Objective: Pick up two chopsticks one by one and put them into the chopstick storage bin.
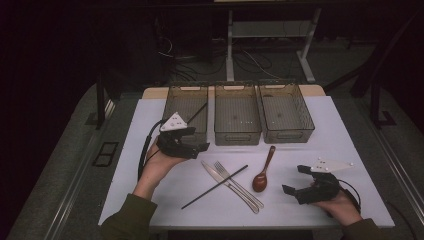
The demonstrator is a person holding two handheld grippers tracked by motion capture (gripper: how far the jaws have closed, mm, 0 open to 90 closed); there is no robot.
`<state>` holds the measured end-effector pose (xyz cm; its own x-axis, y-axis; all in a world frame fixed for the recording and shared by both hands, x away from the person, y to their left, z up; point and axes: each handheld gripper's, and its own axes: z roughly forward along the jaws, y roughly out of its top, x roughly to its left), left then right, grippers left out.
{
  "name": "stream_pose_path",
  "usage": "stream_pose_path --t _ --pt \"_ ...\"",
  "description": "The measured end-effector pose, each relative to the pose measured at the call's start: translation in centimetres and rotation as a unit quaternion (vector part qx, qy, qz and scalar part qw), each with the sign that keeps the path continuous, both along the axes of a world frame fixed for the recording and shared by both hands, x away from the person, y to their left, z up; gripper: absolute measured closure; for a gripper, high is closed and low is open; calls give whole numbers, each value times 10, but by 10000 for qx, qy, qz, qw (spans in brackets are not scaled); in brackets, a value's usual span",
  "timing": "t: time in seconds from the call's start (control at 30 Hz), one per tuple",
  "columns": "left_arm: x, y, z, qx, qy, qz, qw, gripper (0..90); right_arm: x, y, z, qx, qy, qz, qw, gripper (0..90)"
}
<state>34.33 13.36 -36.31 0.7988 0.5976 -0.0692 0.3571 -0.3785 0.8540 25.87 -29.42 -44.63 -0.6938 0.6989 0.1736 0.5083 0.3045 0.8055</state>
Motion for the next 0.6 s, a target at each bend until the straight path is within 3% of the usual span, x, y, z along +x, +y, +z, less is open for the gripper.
stream_pose_path --t 0.6 --pt "-39 -16 -38 37 -51 -231 9997 228 -1 1 1 -30 -36 11 10000 29"
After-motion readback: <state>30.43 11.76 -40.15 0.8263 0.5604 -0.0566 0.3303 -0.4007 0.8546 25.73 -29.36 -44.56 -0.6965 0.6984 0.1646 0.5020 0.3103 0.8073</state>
